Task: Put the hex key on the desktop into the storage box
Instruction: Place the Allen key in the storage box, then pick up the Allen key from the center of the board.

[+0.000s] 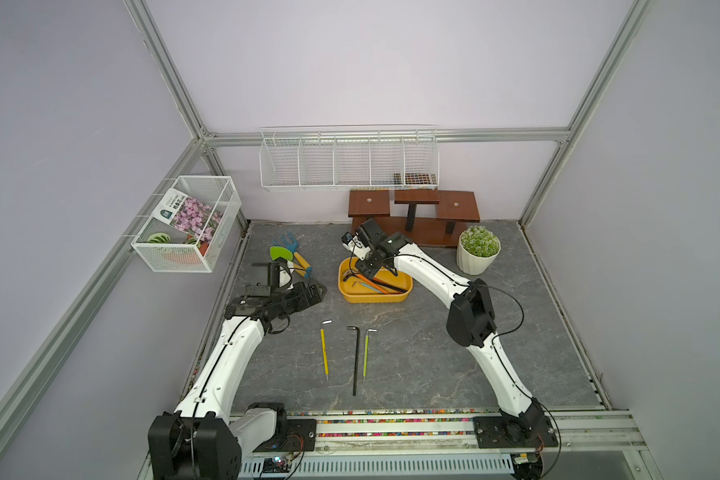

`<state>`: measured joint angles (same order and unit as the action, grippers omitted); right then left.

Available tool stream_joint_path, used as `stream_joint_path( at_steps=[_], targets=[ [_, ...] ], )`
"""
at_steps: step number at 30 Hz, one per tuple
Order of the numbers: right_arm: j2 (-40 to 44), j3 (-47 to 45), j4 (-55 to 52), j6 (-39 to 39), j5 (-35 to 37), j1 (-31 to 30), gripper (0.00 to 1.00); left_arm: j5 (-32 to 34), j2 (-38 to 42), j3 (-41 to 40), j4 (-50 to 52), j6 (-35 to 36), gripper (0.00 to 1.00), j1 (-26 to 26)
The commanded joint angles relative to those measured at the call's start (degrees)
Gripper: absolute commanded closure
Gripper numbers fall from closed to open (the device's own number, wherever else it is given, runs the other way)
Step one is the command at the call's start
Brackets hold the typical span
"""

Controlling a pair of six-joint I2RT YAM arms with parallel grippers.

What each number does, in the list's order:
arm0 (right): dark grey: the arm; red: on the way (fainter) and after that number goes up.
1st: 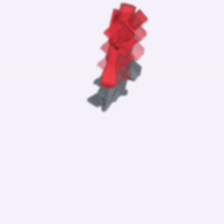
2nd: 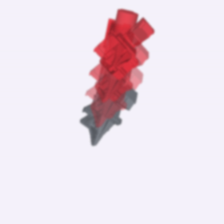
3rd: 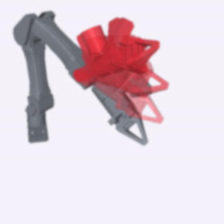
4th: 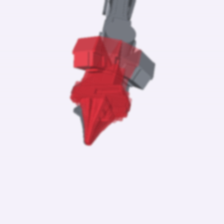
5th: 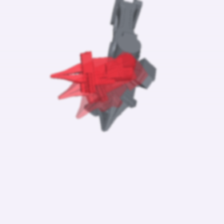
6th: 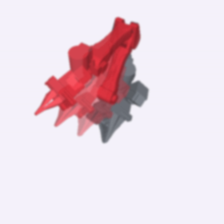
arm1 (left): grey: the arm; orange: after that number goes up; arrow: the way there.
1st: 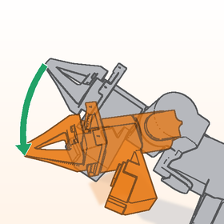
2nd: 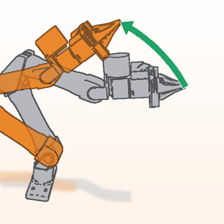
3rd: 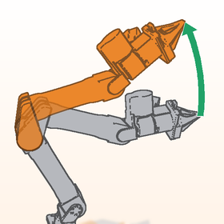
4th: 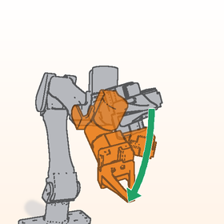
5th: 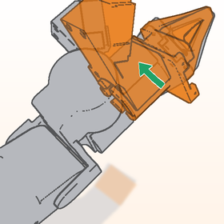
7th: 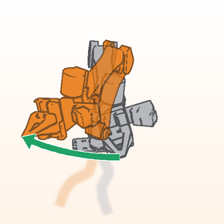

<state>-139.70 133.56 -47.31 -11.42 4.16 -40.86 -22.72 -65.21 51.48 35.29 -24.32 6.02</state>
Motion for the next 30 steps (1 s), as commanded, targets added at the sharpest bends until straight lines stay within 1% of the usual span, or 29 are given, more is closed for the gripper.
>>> stream_joint_path(
  at_steps=[1, 4, 6, 8, 10, 14, 17, 20, 24, 27, 30],
  targets=[
    [3.7, -3.4, 1.6, 2.6, -2.1, -0.1, 0.63, 0.6, 0.3, -0.1, 0.0, 1.1, 0.00, 0.1],
    [7.2, -5.9, 1.4, 5.1, -4.1, 0.0, 0.58, 0.8, 0.4, 0.0, 0.1, 1.1, 0.00, 0.1],
    [10.2, -7.9, 0.3, 9.8, -5.0, -0.1, 0.53, 1.1, 0.5, -0.1, 0.1, 0.9, 0.00, 0.1],
    [13.9, -11.6, -0.2, 15.4, -4.1, -0.7, 0.50, 1.3, 0.7, -0.1, 0.2, 0.7, 0.00, 0.1],
    [18.7, -18.5, 1.3, 21.8, -2.7, -1.8, 0.48, 1.5, 0.7, -0.2, 0.1, 0.5, 0.00, 0.1],
    [28.7, -33.8, 4.9, 33.8, 0.3, -5.9, 0.48, 2.0, 0.7, 0.0, 0.2, 0.5, 0.00, 0.0],
    [33.3, -43.1, 6.7, 43.4, -0.2, -9.1, 0.48, 2.1, 0.7, 0.1, 0.2, 0.3, 0.00, -0.2],
    [34.2, -47.7, 7.0, 48.4, 0.1, -13.5, 0.49, 1.8, 0.8, -0.1, 0.1, 0.1, 0.00, -0.9],
    [29.3, -46.0, 3.7, 51.5, 0.6, -18.7, 0.50, 0.6, 0.9, -0.1, -0.2, 0.1, 0.00, -1.5],
    [26.0, -46.0, 2.6, 54.2, 1.8, -20.2, 0.50, 0.5, 1.2, -0.1, -0.2, 0.1, 0.00, -1.6],
    [24.0, -46.6, 4.0, 56.3, 2.0, -21.0, 0.50, 0.4, 1.8, -0.3, -0.3, 0.1, 0.00, -1.6]
  ],
)
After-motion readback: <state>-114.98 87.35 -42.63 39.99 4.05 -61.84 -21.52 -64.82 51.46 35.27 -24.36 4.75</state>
